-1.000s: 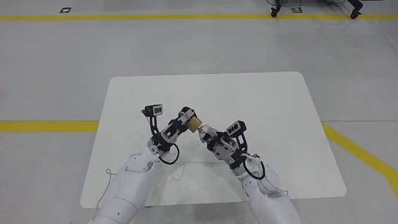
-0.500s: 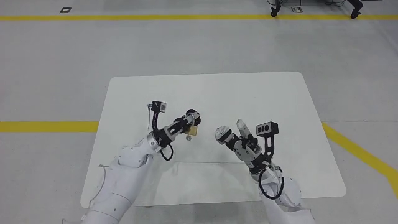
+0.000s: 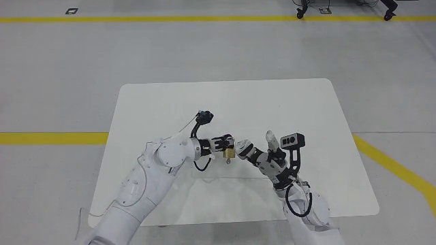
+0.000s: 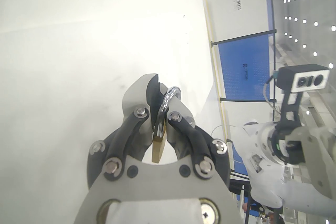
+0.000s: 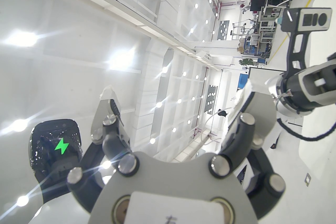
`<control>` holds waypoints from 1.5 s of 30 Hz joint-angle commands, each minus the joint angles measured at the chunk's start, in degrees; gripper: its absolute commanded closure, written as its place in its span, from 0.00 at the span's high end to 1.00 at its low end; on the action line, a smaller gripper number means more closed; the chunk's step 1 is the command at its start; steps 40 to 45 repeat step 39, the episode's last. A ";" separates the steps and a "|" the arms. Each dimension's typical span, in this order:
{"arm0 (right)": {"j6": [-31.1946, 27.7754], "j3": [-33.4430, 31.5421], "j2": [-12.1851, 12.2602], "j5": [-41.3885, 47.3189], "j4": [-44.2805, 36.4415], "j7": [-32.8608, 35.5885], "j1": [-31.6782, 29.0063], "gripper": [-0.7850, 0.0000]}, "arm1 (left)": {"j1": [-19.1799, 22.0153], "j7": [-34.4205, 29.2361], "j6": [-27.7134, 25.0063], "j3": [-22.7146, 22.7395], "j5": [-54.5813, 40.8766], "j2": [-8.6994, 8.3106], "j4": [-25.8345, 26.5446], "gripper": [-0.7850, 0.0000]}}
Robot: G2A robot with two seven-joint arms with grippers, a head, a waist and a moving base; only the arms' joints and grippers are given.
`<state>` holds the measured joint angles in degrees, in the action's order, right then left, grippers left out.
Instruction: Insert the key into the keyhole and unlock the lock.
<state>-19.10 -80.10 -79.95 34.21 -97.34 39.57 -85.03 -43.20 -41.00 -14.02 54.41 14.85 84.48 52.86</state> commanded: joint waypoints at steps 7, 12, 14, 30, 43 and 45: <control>0.00 0.00 0.00 0.00 0.00 0.00 0.00 1.00 | 0.48 -0.37 0.00 0.40 -1.03 -0.03 -3.00 1.00; 0.00 0.00 0.00 0.00 0.00 0.00 0.00 1.00 | -3.09 -1.33 0.35 5.21 -0.10 -2.23 1.65 1.00; 0.00 0.00 0.00 0.00 0.00 0.00 0.00 1.00 | -5.44 -1.02 -0.18 8.20 1.63 -3.55 6.10 1.00; -17.16 -14.08 2.62 -41.51 0.35 -7.99 5.08 1.00 | -31.68 7.14 -1.76 40.39 11.56 -11.14 42.77 1.00; -19.08 -18.29 3.17 -53.90 -2.47 -14.14 5.22 1.00 | -32.32 9.74 -1.29 44.49 18.05 -12.02 45.93 1.00; -19.08 -18.29 3.17 -53.90 -2.47 -14.14 5.22 1.00 | -32.32 9.74 -1.29 44.49 18.05 -12.02 45.93 1.00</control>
